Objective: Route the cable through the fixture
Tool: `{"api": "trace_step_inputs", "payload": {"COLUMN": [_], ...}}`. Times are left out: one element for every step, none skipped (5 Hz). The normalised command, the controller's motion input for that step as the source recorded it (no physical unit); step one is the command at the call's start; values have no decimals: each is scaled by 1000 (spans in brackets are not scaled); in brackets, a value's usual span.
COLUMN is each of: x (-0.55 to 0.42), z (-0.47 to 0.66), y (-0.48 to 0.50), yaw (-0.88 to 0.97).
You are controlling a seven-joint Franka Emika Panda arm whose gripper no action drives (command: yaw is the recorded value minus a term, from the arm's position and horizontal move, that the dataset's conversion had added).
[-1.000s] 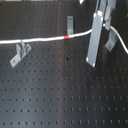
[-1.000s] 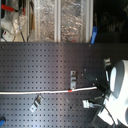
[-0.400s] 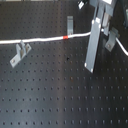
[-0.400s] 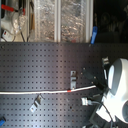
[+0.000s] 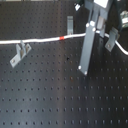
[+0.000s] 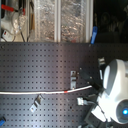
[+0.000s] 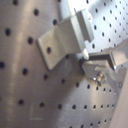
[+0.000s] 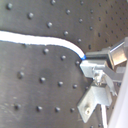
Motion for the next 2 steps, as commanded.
{"api": "trace_step_inputs", "payload": {"x": [-493,-106], "z": [-38,-92], "y": [27,115], "yaw": [0,0]}}
